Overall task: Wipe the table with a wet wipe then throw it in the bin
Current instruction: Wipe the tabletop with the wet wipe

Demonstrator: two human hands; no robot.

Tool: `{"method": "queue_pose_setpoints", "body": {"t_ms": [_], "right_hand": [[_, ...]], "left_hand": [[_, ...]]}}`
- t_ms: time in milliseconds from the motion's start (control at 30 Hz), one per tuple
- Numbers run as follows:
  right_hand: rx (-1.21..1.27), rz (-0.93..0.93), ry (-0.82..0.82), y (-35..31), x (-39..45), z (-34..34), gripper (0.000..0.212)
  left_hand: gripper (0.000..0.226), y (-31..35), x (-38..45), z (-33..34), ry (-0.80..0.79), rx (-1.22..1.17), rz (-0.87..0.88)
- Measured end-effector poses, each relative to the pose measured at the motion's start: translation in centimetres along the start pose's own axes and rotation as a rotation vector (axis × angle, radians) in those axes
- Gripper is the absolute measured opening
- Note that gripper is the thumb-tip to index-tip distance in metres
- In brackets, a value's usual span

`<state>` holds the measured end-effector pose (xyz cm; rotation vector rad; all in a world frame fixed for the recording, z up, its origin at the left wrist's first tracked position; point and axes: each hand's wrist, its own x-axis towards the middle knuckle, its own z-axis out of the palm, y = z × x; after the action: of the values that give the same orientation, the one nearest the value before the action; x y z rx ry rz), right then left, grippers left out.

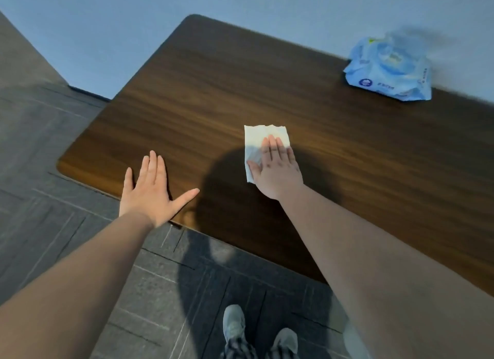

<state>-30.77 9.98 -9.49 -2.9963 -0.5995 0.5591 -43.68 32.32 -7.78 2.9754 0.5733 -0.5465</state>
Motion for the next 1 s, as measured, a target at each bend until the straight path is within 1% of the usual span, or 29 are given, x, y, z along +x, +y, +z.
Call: {"method": "queue_pose_setpoints", "body": {"t_ms": [100,167,333,467,633,733,867,933,1000], "right_hand": [[-0.016,-0.094,-0.008,-4.7,2.0,-0.3,0.071],[-0.030,-0.155,-0.026,-7.6,3.4,-0.3,0.071],[-0.052,-0.263,0.002,-13.0,5.3,-0.3,0.071],[-0.028,-0.338,0.007,-15.5,5.6,0.0,0.070],[-0.038,-0.364,0.023,-15.8,5.9,0.0,0.071],[-0.056,-0.378,0.028,-15.3,5.4,0.1,0.071],[-0.064,-0.366,0.028,-13.3,3.5,0.2,0.071],[-0.063,-0.347,0.019,-11.5,2.5,0.4,0.072],[-0.049,-0.313,0.002,-9.0,1.3,0.5,0.072]], "left_hand": [[0.126,-1.5,0.4,0.4,-0.011,-0.052,-0.060],[0.129,-1.5,0.8,0.4,-0.017,-0.069,-0.077],[0.127,-1.4,1.1,0.6,0.020,-0.050,-0.056],[0.128,-1.2,0.9,0.8,0.034,-0.035,-0.051],[0.128,-1.1,0.8,0.9,0.065,-0.056,-0.051],[0.131,-1.1,0.6,1.2,0.110,-0.069,-0.042],[0.127,-0.8,0.6,0.7,0.045,-0.059,-0.052],[0.123,-0.6,0.4,0.4,0.037,-0.034,-0.020],[0.109,-0.2,-0.1,0.3,0.043,-0.002,0.066]]}}
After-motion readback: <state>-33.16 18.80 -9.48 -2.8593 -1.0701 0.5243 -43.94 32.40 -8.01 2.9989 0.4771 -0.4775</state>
